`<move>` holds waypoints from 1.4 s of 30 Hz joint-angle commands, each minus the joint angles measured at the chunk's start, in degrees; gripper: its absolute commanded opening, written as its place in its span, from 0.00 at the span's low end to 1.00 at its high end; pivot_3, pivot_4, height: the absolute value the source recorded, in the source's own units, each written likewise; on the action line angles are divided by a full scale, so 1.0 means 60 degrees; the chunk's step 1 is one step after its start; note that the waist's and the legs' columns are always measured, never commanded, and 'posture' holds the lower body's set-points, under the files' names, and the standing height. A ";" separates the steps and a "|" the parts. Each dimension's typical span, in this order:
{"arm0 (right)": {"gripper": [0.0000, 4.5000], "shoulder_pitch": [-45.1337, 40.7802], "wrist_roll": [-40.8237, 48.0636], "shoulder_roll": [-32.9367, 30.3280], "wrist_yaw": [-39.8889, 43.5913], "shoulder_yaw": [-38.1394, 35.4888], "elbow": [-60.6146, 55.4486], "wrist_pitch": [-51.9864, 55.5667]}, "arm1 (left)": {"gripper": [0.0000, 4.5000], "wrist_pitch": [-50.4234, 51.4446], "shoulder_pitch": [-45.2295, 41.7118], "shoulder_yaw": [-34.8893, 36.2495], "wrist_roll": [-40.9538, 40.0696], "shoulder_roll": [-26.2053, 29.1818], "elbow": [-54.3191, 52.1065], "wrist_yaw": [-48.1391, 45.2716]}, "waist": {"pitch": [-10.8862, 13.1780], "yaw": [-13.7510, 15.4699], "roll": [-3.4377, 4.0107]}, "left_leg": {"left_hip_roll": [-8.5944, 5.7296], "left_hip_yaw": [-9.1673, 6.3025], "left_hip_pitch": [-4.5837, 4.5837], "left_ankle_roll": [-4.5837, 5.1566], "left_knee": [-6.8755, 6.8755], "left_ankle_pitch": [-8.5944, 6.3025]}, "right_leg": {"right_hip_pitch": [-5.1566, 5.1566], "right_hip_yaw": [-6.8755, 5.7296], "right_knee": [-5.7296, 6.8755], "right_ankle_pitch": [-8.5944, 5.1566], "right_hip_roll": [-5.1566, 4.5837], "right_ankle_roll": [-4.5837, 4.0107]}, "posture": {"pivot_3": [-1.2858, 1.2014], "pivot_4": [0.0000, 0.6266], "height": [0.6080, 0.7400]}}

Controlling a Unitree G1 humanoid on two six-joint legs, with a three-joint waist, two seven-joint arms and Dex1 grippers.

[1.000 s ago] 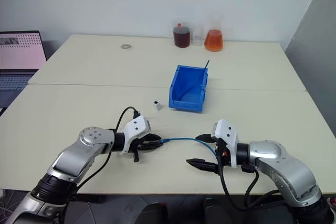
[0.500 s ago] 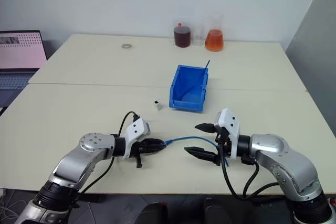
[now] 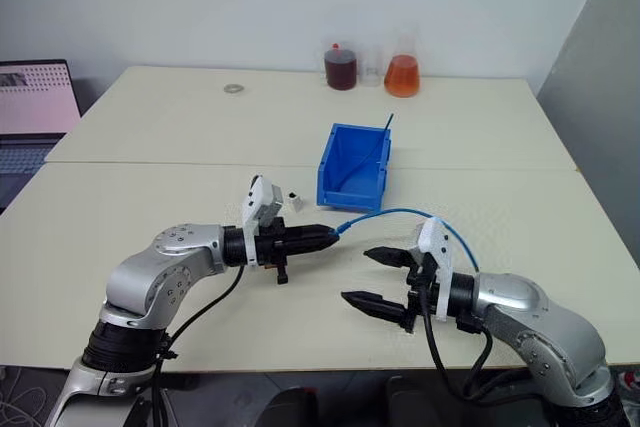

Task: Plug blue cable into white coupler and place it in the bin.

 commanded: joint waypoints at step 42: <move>0.36 -0.0645 0.2607 0.2732 -0.2570 -0.0426 0.1332 -0.0130 | 0.06 0.2426 -0.0167 0.1326 -0.3801 0.0183 -0.0976 0.0742 | 0.0001 0.0007 0.0003 | 0.0000 0.0004 -0.0006 0.0000 -0.0005 0.0000 | -0.0010 0.0012 -0.0005 -0.0001 -0.0009 -0.0002 | 0.52 0.24 1.00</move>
